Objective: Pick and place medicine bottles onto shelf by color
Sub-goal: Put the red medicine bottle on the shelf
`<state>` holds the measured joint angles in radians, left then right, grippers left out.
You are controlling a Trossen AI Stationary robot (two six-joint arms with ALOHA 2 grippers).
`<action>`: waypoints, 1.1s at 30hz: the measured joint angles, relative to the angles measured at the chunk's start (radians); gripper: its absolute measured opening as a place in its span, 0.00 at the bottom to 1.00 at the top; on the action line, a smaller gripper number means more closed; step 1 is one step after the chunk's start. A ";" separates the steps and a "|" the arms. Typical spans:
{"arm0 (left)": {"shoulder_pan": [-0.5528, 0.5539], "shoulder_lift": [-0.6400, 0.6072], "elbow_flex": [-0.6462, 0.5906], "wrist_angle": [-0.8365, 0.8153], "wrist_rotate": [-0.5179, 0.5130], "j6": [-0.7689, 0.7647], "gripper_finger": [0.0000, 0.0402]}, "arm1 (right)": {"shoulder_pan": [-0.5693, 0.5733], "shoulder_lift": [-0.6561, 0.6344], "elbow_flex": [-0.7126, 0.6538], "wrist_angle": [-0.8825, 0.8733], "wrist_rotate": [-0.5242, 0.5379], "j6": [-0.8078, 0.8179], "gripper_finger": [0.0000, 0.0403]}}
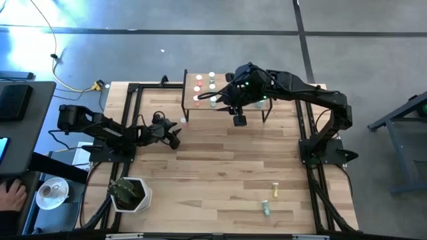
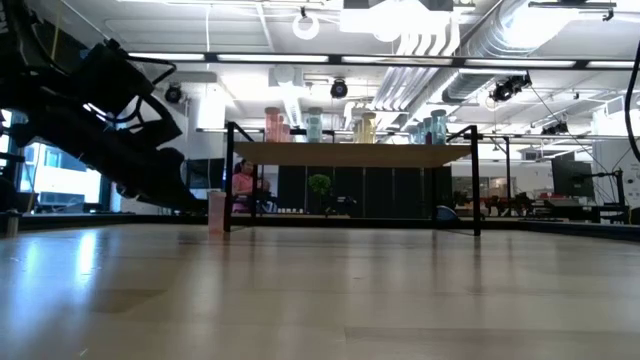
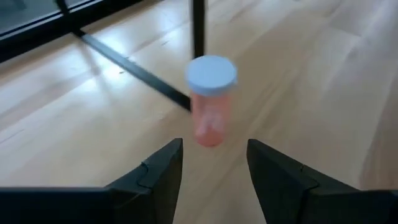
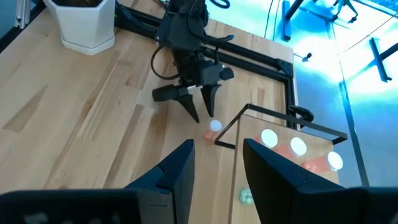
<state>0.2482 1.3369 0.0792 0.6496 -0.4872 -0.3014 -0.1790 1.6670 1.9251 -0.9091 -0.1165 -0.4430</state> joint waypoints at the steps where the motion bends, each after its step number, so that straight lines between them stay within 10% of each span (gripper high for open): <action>1: 0.000 0.000 0.000 0.003 0.006 0.006 0.42 | 0.000 -0.001 0.000 0.001 0.000 -0.004 0.32; 33: 0.029 0.000 0.092 -0.207 0.004 -0.062 0.57 | 0.000 -0.001 0.000 0.001 -0.005 -0.007 0.32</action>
<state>0.2777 1.3369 0.1711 0.4425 -0.4835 -0.3637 -0.1790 1.6657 1.9251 -0.9085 -0.1215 -0.4503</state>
